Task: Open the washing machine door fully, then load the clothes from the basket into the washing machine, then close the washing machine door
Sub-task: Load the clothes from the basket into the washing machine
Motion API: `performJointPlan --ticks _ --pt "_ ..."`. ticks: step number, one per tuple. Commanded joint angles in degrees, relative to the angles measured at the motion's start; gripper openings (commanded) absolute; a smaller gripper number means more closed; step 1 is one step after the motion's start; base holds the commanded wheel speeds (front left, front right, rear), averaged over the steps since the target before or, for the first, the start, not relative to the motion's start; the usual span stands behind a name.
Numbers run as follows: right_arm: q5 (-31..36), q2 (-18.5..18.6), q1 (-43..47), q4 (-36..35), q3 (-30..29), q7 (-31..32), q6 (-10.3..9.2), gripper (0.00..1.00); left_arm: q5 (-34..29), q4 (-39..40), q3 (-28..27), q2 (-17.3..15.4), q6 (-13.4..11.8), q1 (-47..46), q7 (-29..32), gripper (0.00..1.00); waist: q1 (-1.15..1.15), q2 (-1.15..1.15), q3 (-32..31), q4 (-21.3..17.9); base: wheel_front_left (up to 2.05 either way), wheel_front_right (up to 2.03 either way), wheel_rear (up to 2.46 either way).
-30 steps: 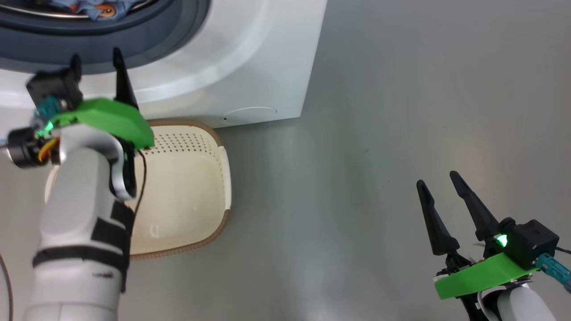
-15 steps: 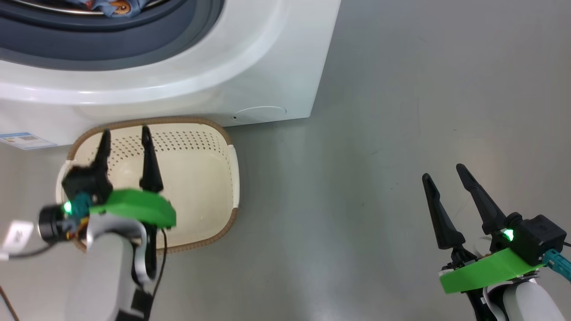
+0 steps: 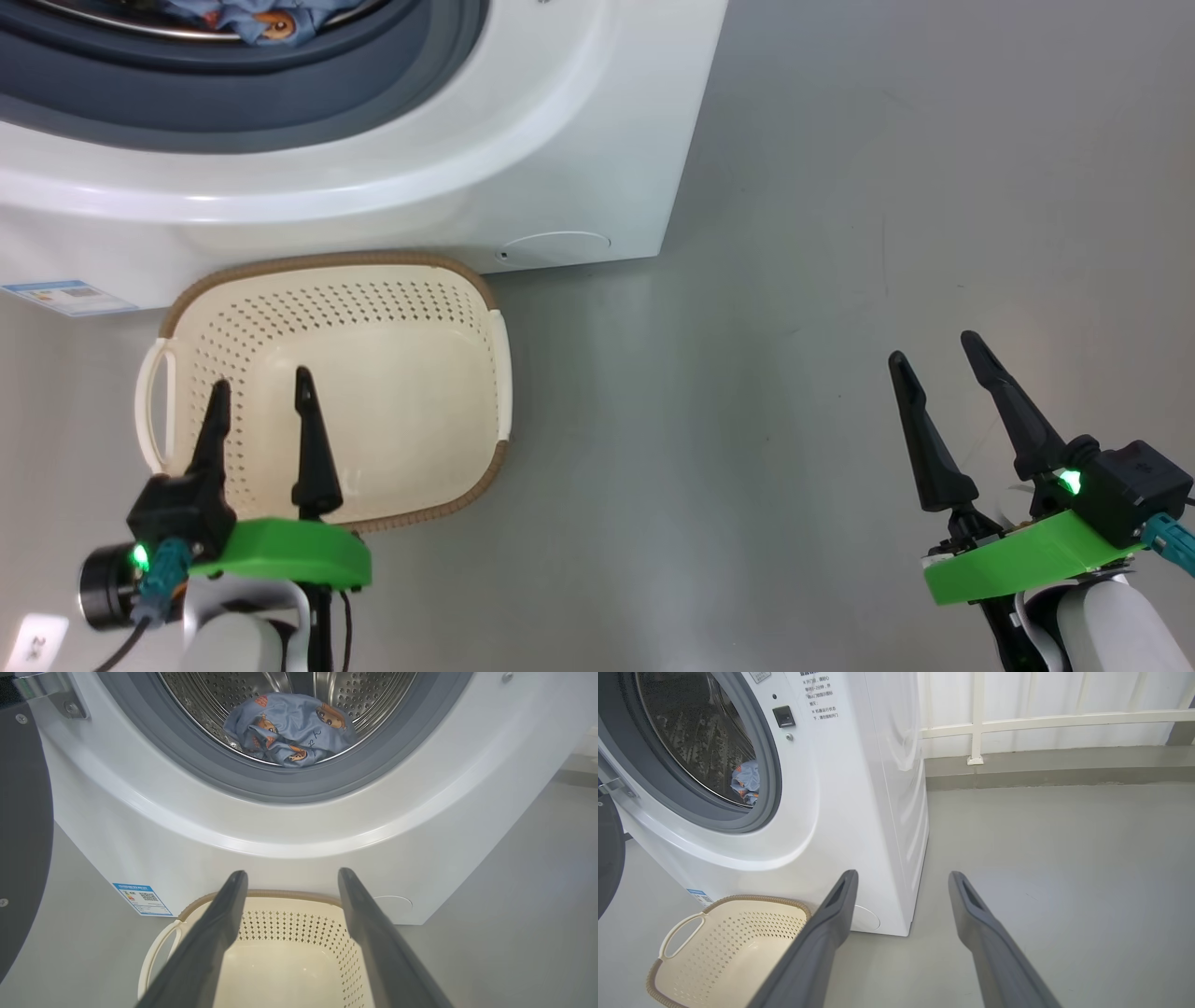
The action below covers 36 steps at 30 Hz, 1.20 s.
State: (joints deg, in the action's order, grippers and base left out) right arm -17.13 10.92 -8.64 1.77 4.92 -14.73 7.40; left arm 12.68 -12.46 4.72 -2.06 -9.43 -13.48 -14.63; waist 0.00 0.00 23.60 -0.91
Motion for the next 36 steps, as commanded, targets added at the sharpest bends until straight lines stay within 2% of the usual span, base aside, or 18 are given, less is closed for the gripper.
performJointPlan --ticks 1,13,24,25,26,27,29,31,32,34,36 --pt "0.69 0.63 0.12 -1.41 1.02 -0.27 0.09 1.0 -0.23 2.0 -1.76 -1.28 -0.44 1.1 -0.37 1.0 0.0 0.0 -0.28 0.13 0.0 0.0 0.0" --pt "0.79 0.36 0.58 -1.59 0.92 -0.27 0.09 1.0 0.99 6.61 -0.92 -1.1 -1.81 5.07 -0.37 1.0 0.0 0.0 -0.6 0.45 0.0 0.0 0.0" --pt "0.31 -0.86 0.24 -0.94 2.05 -0.27 0.09 1.0 0.38 5.44 -1.21 -4.17 -1.64 -2.28 3.0 1.0 0.0 0.0 -0.01 -2.34 0.0 0.0 0.0" --pt "0.25 -0.98 0.28 -0.85 2.02 -0.27 0.09 1.0 0.51 4.95 -1.34 -4.45 -1.54 -3.43 3.47 0.99 0.0 0.0 0.01 -2.63 0.0 0.0 0.0" --pt "0.2 -1.09 0.31 -0.77 2.05 -0.27 0.09 1.0 0.39 4.25 -1.37 -4.96 -1.4 -4.65 3.96 0.91 0.0 0.0 0.0 -2.98 0.0 0.0 0.0" --pt "0.16 -1.18 0.33 -0.65 2.2 -0.27 0.09 1.0 0.44 3.43 -1.5 -5.39 -1.27 -5.91 4.43 0.88 0.0 0.0 -0.07 -3.4 0.0 0.0 0.0" --pt "0.05 -1.37 0.34 -0.47 2.29 -0.27 0.09 1.0 0.59 1.56 -1.77 -6.05 -1.1 -8.74 5.2 0.89 0.0 0.0 0.0 -4.08 0.0 0.0 0.0" --pt "0.0 -1.54 0.3 -0.24 2.59 -0.27 0.09 1.0 0.36 -0.96 -1.84 -6.97 -0.89 -11.9 5.93 0.8 0.0 0.0 -0.11 -4.79 0.0 0.0 0.0" --pt "-0.04 -1.61 0.27 -0.16 2.8 -0.27 0.09 1.0 0.44 -2.22 -2.04 -7.31 -0.84 -13.62 6.14 0.84 0.0 0.0 -0.05 -5.17 0.0 0.0 0.0" --pt "-0.13 -1.7 0.21 0.01 3.21 -0.27 0.09 1.0 0.33 -5.19 -2.31 -8.26 -0.67 -17.18 6.5 1.0 0.0 0.0 -0.07 -5.93 0.0 0.0 0.0" --pt "-0.24 -1.72 0.23 0.22 3.59 -0.27 0.09 1.0 0.52 -8.71 -2.93 -9.19 -0.64 -20.75 6.57 1.0 0.0 0.0 -0.05 -6.78 0.0 0.0 0.0"
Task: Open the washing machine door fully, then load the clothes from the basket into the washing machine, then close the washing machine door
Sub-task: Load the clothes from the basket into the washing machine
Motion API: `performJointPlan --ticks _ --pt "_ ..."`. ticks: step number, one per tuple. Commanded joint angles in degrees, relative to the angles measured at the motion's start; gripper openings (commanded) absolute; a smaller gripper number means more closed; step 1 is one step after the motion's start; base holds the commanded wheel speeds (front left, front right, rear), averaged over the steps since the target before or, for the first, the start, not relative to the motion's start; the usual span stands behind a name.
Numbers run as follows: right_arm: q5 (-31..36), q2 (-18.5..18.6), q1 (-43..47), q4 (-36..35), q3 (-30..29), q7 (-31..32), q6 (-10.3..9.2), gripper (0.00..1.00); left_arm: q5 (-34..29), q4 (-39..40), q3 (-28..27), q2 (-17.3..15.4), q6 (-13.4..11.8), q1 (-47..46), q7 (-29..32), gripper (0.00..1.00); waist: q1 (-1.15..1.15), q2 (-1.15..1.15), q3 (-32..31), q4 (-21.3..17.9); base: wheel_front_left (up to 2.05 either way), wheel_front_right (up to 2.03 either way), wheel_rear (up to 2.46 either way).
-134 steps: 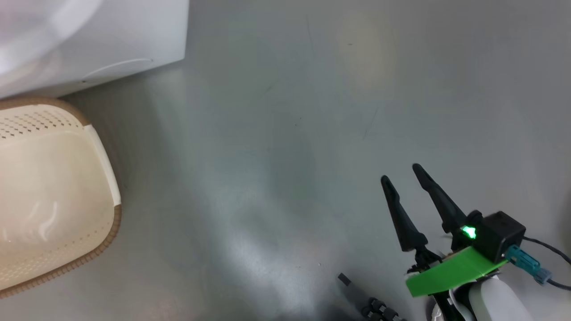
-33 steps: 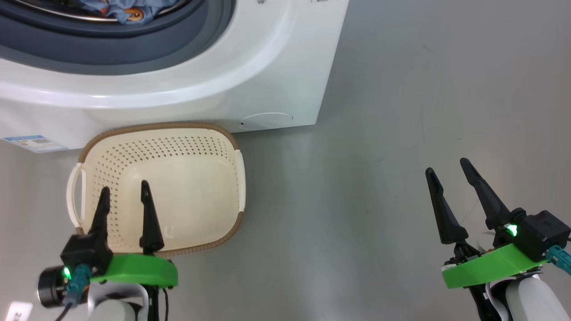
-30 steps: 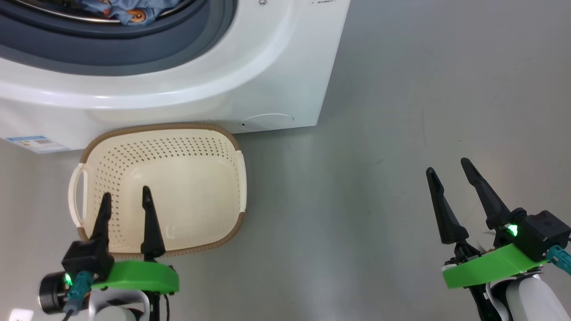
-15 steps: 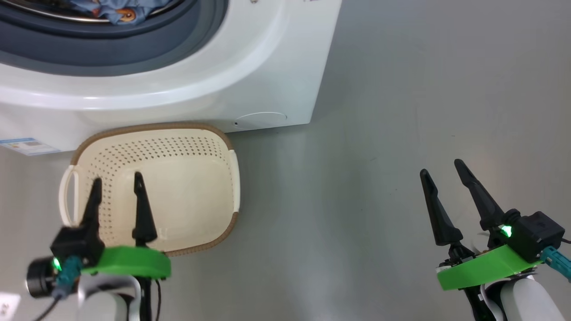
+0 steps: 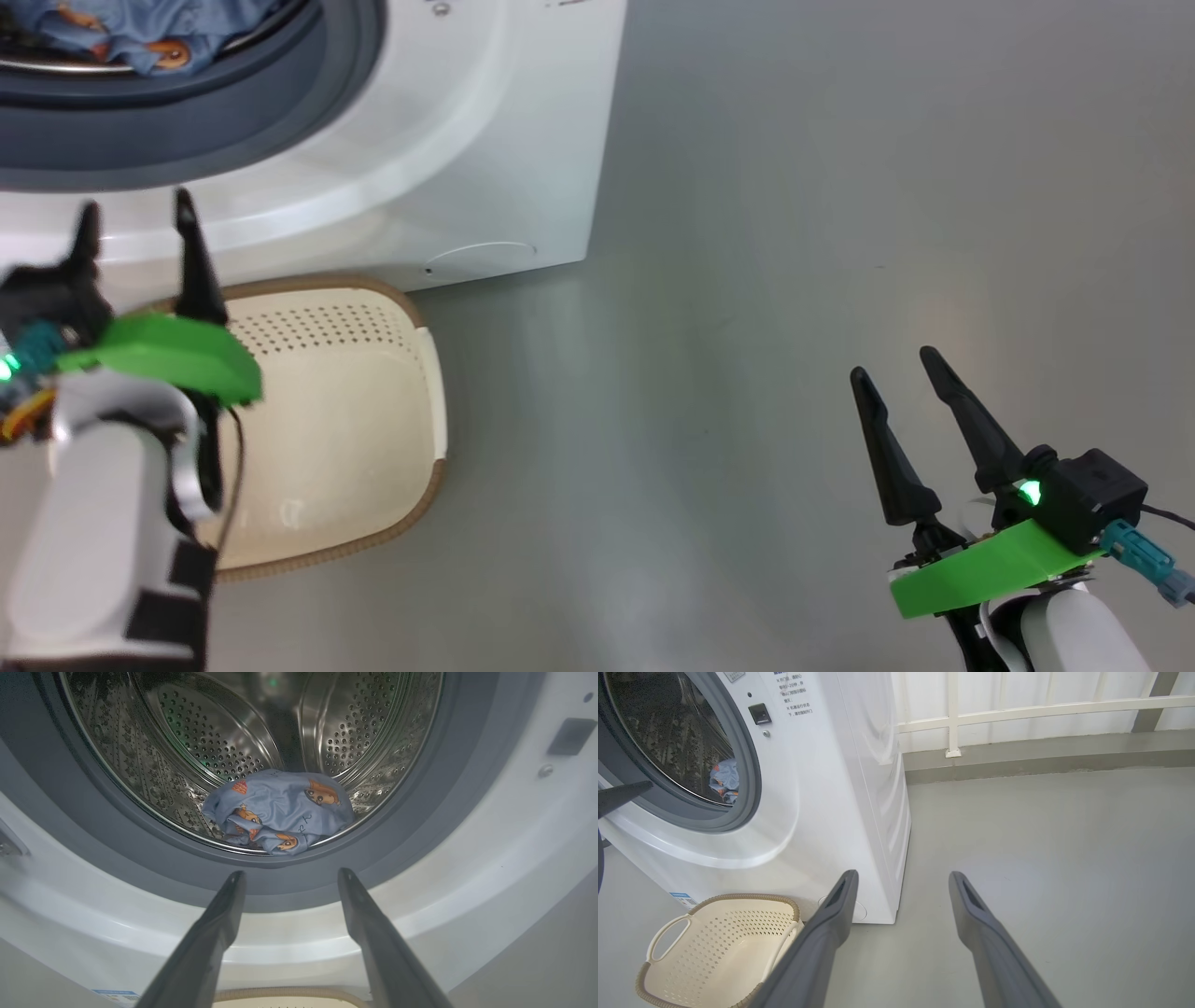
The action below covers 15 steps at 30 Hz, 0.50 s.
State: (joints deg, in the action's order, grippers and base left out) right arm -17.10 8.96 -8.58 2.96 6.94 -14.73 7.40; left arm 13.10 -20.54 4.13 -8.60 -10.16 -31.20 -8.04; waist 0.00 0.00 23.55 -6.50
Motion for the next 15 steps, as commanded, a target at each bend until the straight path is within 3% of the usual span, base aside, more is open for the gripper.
performJointPlan --ticks 1,15 --pt "-0.32 0.28 0.18 -0.87 1.83 -0.27 0.09 1.0 0.1 -2.62 -2.65 -3.21 0.03 -4.71 -0.08 1.0 0.0 0.0 0.02 -1.7 0.0 0.0 0.0" --pt "-0.93 2.53 1.08 -0.29 3.18 -0.27 0.09 1.0 -0.83 -25.04 -3.49 -10.02 0.65 -24.64 -1.14 1.0 0.0 0.0 4.43 -9.05 0.0 0.0 0.0"
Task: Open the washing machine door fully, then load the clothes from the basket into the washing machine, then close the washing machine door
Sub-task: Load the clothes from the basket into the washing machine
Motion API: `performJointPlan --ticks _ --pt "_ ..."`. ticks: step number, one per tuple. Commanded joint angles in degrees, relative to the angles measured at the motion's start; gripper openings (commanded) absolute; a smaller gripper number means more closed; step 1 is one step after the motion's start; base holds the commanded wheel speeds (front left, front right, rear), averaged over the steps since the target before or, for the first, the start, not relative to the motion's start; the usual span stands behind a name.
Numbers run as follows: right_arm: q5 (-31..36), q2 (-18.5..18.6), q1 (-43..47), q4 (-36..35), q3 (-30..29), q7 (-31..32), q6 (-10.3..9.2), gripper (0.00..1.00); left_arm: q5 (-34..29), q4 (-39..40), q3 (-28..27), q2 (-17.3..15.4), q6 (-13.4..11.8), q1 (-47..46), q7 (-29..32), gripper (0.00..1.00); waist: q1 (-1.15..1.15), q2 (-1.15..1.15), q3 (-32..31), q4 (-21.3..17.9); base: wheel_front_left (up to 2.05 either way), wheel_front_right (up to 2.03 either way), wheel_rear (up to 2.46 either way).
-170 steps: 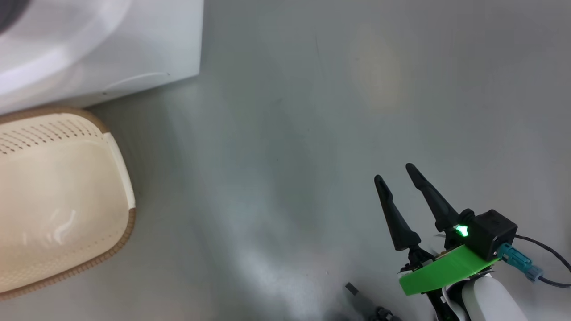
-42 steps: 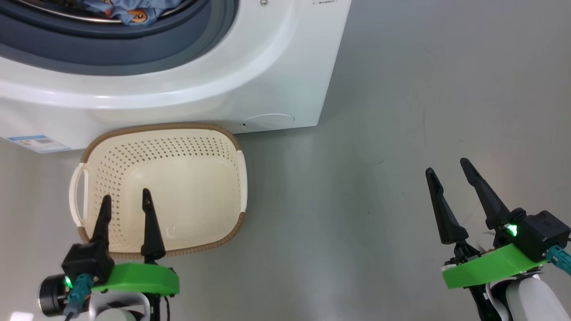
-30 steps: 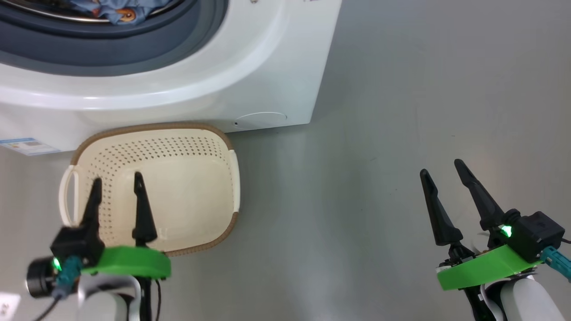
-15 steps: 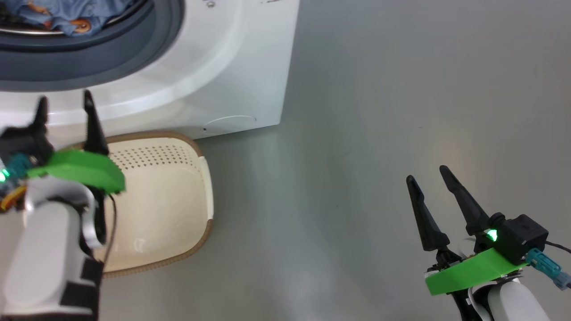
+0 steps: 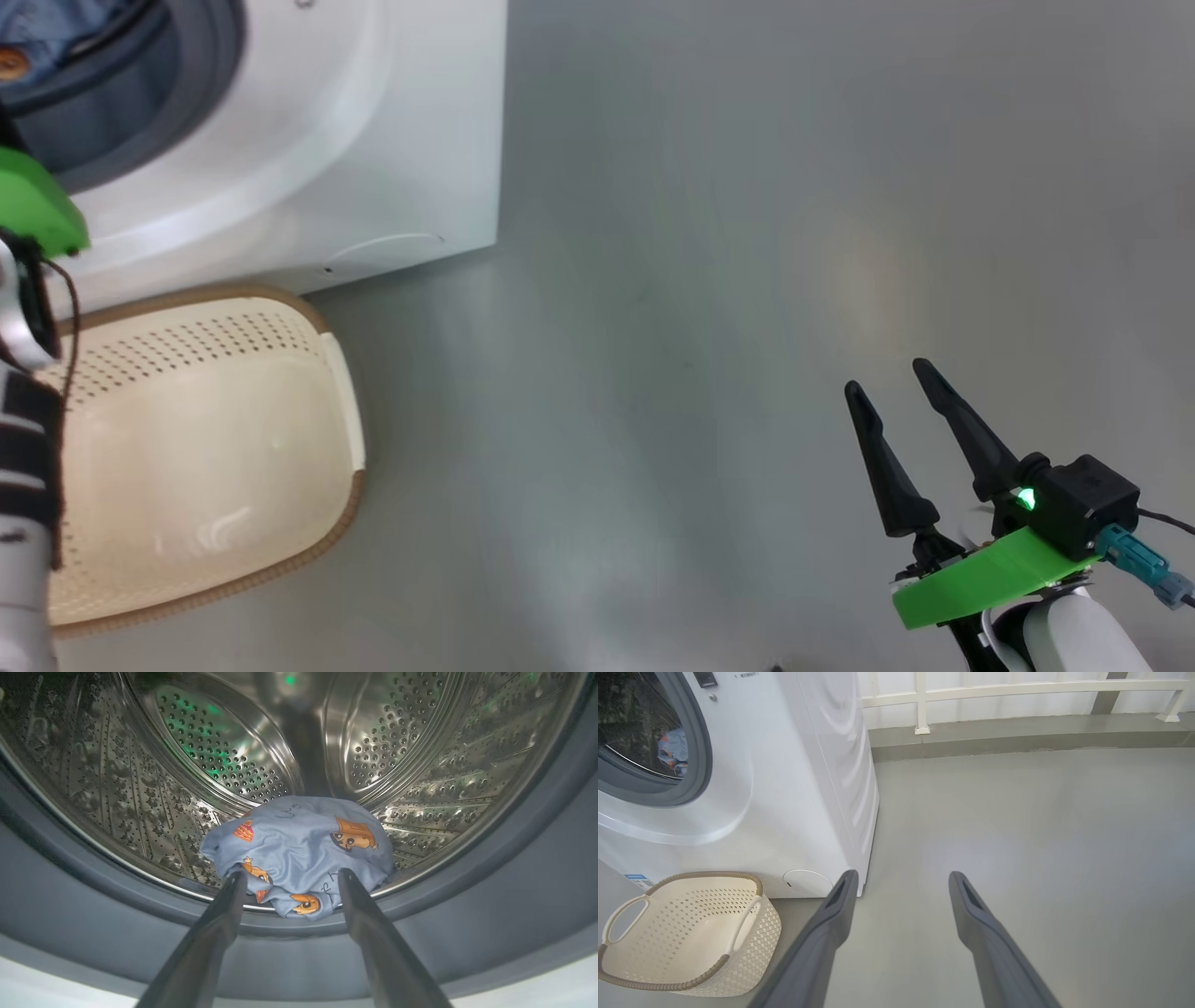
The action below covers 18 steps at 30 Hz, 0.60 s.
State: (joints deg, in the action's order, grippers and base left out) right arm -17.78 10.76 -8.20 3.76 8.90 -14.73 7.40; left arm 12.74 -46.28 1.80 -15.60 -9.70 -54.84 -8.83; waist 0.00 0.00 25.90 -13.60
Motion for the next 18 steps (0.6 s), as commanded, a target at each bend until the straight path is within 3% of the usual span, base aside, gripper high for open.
performJointPlan --ticks 1,6,12,14,18 --pt "-0.38 0.83 0.75 -1.15 1.11 -0.27 0.09 1.0 -0.51 -0.52 -1.09 -3.26 0.24 -2.31 -0.58 1.0 0.0 0.0 2.58 -2.28 0.0 0.0 0.0" --pt "-0.69 1.31 1.75 -1.48 0.29 -0.27 0.09 1.0 -1.11 -6.61 0.05 -3.94 0.9 -7.68 -1.24 0.99 0.0 0.0 4.83 -3.13 0.0 0.0 0.0" --pt "-1.05 1.96 3.22 -2.02 -0.32 -0.27 0.09 1.0 -1.08 -12.06 0.72 -4.33 1.56 -12.92 -2.58 0.87 0.0 0.0 7.02 -3.06 0.0 0.0 0.0" --pt "-1.3 2.22 3.9 -2.46 -0.82 -0.27 0.09 1.0 -1.28 -14.18 1.16 -4.46 1.44 -14.95 -3.18 0.9 0.0 0.0 7.91 -2.75 0.0 0.0 0.0" --pt "-1.4 2.74 4.82 -2.96 -1.02 -0.27 0.09 1.0 -1.03 -16.83 1.16 -4.91 1.3 -16.74 -4.09 0.86 0.0 0.0 8.47 -2.48 0.0 0.0 0.0"
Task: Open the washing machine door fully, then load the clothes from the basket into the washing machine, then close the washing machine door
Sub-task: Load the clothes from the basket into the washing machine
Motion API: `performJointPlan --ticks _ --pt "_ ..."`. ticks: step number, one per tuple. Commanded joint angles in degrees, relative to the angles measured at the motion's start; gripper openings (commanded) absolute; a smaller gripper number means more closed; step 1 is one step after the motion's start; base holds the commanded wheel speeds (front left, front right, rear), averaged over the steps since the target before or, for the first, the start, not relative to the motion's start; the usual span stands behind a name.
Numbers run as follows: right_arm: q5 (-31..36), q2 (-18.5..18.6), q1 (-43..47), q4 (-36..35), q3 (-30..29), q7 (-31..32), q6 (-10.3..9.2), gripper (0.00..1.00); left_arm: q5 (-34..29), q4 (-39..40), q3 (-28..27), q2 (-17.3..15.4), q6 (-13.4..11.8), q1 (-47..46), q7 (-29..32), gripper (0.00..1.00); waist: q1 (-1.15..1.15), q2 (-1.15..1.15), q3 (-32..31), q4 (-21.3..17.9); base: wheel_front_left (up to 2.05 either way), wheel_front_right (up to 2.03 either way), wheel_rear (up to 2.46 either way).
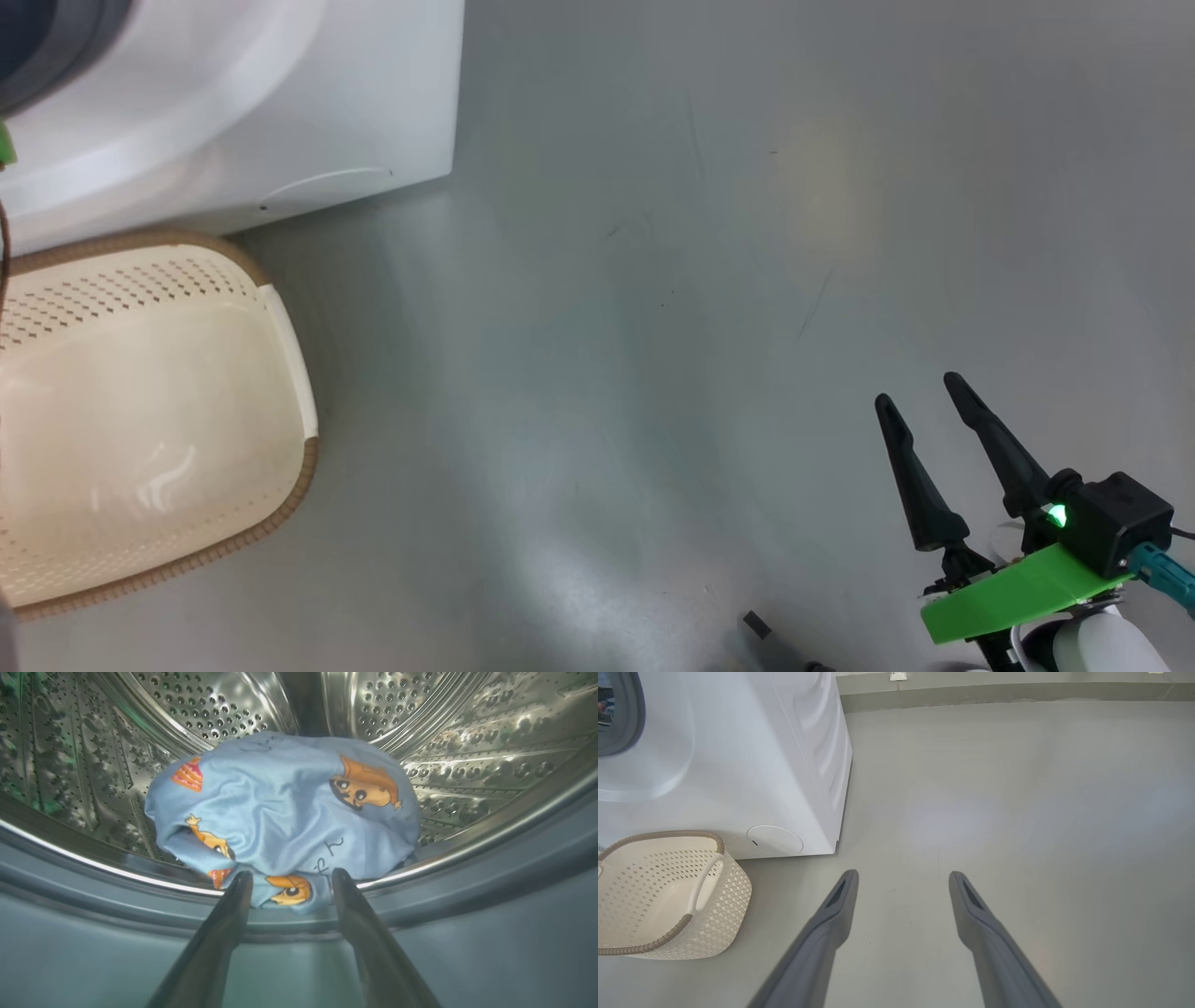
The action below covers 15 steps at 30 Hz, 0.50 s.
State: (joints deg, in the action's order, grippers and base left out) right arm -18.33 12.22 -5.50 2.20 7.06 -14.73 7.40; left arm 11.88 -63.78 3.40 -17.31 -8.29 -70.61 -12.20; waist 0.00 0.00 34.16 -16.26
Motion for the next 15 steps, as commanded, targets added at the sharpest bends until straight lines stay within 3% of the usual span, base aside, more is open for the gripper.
performJointPlan --ticks 1,9,15 --pt "-0.89 1.39 2.3 -1.55 0.8 -0.27 0.09 1.0 -0.16 0.01 -0.38 -3.37 -0.04 -1.34 -0.9 0.84 0.0 0.0 0.27 0.19 0.0 0.0 0.0" --pt "-1.32 1.76 3.72 -1.93 0.69 -0.27 0.09 1.0 -0.1 -3.55 0.2 -3.86 -0.36 -4.1 -1.97 0.71 0.0 0.0 0.46 -0.08 0.0 0.0 0.0" --pt "-1.61 1.88 4.46 -2.11 0.56 -0.27 0.09 1.0 -0.26 -4.85 0.81 -4.23 -0.28 -5.29 -2.36 0.67 0.0 0.0 0.73 -0.58 0.0 0.0 0.0"
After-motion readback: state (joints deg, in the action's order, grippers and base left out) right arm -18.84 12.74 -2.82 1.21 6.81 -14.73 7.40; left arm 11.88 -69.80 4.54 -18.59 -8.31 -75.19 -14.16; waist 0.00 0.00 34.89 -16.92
